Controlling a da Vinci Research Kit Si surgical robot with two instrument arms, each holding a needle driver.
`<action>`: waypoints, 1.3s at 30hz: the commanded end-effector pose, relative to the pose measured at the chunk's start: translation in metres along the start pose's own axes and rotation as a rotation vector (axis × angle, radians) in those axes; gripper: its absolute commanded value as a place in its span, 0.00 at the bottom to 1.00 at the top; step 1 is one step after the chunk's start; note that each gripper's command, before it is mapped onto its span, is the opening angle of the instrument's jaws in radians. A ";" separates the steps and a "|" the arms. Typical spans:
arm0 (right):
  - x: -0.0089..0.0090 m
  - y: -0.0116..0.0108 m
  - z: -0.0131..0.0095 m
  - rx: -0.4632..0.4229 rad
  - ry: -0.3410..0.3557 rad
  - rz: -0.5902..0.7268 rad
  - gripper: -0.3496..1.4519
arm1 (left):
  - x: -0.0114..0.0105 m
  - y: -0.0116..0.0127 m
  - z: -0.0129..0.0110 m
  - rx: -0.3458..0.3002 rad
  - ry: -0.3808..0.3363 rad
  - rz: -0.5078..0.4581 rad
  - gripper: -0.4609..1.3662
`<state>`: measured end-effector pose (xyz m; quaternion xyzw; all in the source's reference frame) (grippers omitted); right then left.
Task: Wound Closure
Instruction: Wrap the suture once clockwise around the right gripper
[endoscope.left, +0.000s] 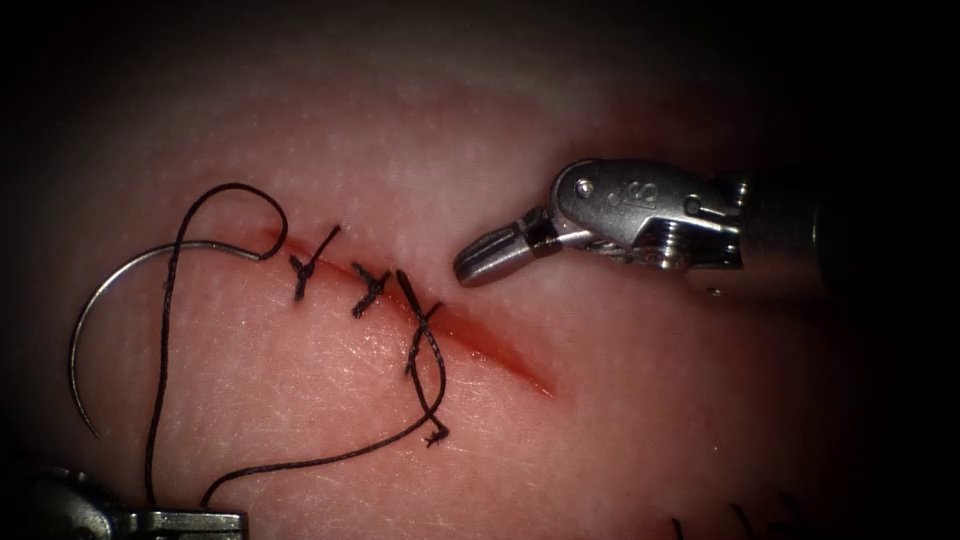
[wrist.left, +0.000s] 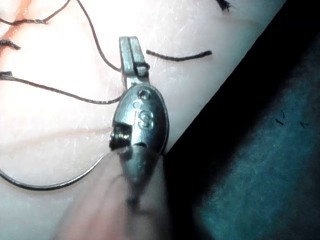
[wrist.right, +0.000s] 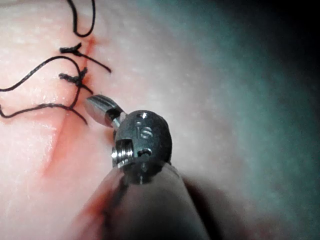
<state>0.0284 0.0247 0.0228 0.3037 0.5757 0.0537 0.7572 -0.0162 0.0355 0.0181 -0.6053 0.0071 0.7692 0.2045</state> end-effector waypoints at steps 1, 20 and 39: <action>0.0001 -0.0001 -0.0001 -0.004 0.000 0.001 0.00 | 0.0000 -0.0001 0.0000 -0.005 0.001 -0.002 0.06; 0.0011 -0.0040 0.0018 -0.029 -0.001 0.067 0.00 | 0.0036 -0.0040 0.0004 0.023 0.054 -0.016 0.06; 0.0015 -0.0029 0.0079 -0.122 0.184 0.088 0.00 | 0.0046 -0.0051 0.0015 0.020 0.053 -0.014 0.06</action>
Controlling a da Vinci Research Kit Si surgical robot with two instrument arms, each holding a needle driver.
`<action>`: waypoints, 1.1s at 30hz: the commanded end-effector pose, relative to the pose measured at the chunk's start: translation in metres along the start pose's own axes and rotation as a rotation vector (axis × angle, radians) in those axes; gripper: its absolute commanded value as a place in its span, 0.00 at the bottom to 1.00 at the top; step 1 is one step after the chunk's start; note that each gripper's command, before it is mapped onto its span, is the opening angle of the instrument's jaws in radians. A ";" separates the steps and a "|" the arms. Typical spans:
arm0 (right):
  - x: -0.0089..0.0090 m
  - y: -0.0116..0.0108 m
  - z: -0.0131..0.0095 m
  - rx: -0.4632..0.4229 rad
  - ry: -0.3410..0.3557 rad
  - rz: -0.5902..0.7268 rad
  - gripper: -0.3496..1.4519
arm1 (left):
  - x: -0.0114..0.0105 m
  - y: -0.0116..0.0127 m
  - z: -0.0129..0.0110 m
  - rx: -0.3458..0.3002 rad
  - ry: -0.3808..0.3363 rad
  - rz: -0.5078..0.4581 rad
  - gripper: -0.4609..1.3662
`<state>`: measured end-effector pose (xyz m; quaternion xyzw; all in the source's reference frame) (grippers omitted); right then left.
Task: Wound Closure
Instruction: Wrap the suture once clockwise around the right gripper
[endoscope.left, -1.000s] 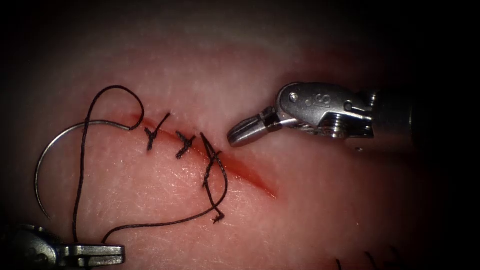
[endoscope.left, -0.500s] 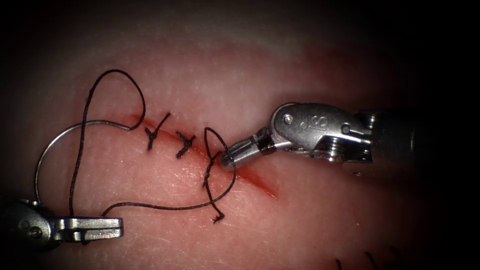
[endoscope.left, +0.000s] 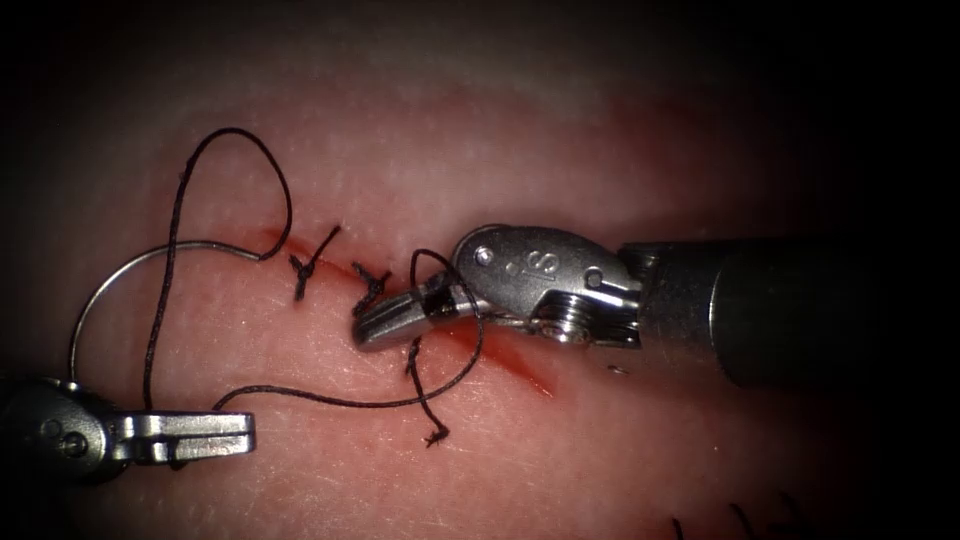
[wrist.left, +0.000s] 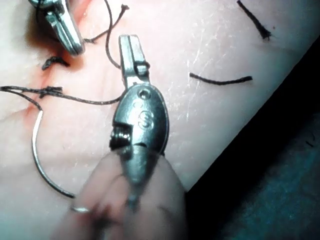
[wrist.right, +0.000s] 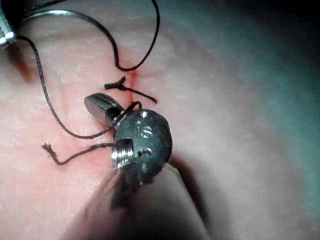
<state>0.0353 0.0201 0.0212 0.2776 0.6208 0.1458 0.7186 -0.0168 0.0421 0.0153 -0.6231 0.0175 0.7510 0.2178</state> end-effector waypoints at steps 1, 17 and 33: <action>-0.0002 -0.0001 0.0001 -0.010 0.047 0.005 0.00 | -0.0002 -0.0001 0.0003 -0.007 -0.002 0.002 0.06; 0.0013 0.0012 -0.0003 0.002 0.241 0.080 0.00 | -0.0019 -0.0017 0.0034 -0.013 -0.010 -0.006 0.06; 0.0021 0.0030 -0.0019 0.073 0.266 0.117 0.00 | -0.0051 -0.0057 0.0056 -0.052 -0.041 -0.012 0.06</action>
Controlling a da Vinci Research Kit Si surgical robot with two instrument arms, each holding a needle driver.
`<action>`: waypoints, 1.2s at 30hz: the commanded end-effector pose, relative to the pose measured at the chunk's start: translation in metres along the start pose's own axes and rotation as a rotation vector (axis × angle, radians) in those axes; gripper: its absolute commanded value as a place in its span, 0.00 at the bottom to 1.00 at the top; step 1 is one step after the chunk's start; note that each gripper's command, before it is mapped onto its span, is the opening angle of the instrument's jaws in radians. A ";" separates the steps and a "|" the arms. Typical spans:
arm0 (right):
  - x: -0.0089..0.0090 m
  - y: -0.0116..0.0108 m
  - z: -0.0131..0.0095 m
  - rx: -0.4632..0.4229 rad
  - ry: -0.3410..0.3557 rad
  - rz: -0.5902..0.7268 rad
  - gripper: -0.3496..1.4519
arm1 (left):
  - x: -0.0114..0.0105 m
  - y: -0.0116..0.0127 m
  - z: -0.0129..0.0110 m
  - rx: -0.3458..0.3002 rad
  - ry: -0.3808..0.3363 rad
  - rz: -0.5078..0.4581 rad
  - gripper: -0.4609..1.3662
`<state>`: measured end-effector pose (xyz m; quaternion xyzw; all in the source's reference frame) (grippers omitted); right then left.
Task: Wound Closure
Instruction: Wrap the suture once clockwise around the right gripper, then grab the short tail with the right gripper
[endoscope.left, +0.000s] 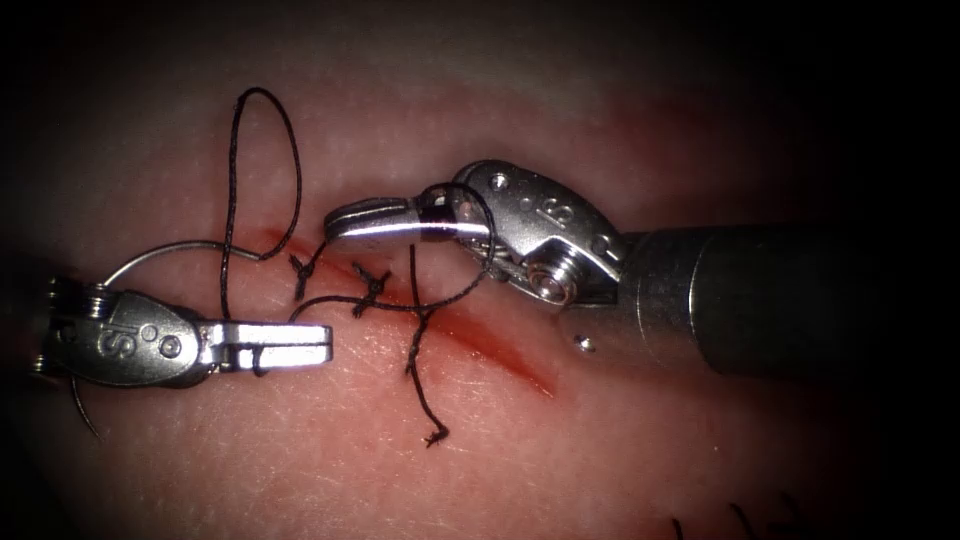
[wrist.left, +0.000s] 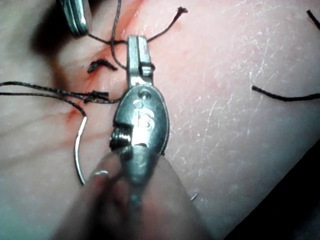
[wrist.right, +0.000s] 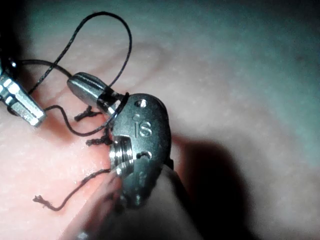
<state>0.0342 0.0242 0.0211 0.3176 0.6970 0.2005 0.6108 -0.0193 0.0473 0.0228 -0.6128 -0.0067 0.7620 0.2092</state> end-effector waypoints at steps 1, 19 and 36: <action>0.0000 0.0000 0.0001 0.010 0.003 0.000 0.00 | -0.0002 -0.0002 0.0002 -0.009 -0.004 -0.003 0.06; 0.0005 -0.0002 0.0001 0.245 -0.206 -0.012 0.00 | -0.0006 -0.0048 0.0034 -0.024 -0.039 -0.019 0.06; 0.0011 -0.0021 0.0005 0.345 -0.483 -0.056 0.51 | -0.0008 -0.0058 0.0031 -0.033 -0.037 -0.020 0.06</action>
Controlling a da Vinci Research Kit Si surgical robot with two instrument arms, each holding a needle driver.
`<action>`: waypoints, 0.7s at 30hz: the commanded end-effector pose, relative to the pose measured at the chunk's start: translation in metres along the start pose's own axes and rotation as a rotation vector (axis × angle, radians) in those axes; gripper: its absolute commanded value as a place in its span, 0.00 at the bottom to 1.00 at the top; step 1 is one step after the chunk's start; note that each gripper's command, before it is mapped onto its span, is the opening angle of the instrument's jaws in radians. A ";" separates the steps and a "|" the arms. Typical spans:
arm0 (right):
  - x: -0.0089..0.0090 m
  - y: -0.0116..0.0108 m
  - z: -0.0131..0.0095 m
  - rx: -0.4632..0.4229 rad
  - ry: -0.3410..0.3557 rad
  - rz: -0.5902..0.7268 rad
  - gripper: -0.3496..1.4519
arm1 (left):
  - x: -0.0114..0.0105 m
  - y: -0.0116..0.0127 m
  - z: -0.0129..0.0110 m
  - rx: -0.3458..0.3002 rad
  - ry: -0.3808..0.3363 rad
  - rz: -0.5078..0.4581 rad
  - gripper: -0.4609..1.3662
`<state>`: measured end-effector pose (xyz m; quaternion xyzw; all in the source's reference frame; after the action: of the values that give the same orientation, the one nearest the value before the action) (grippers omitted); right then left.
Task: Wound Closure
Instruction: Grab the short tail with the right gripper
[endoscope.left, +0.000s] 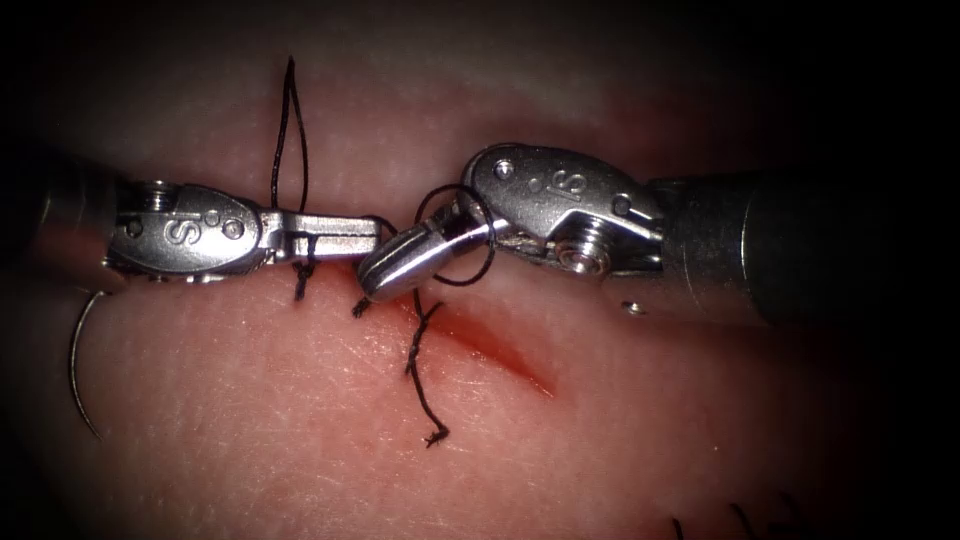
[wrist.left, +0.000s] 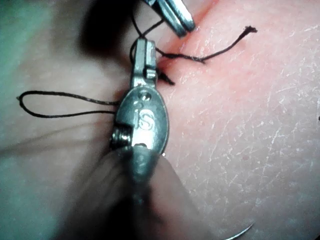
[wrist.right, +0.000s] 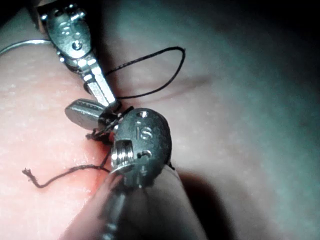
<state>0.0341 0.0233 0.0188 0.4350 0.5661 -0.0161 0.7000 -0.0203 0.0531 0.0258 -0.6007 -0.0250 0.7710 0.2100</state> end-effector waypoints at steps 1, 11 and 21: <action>-0.0002 0.0000 0.0000 0.006 -0.025 -0.003 0.53 | 0.0000 0.0000 0.0000 -0.011 0.001 0.000 0.06; -0.0011 -0.0011 0.0007 0.027 -0.118 -0.043 0.69 | 0.0000 0.0003 -0.0001 -0.010 0.000 0.001 0.06; -0.0015 -0.0033 0.0017 0.047 -0.151 -0.071 0.73 | -0.0002 0.0003 -0.0001 -0.011 0.001 -0.002 0.06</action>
<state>0.0332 0.0191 0.0179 0.4279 0.5261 -0.0875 0.7297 -0.0203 0.0527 0.0259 -0.6010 -0.0263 0.7706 0.2102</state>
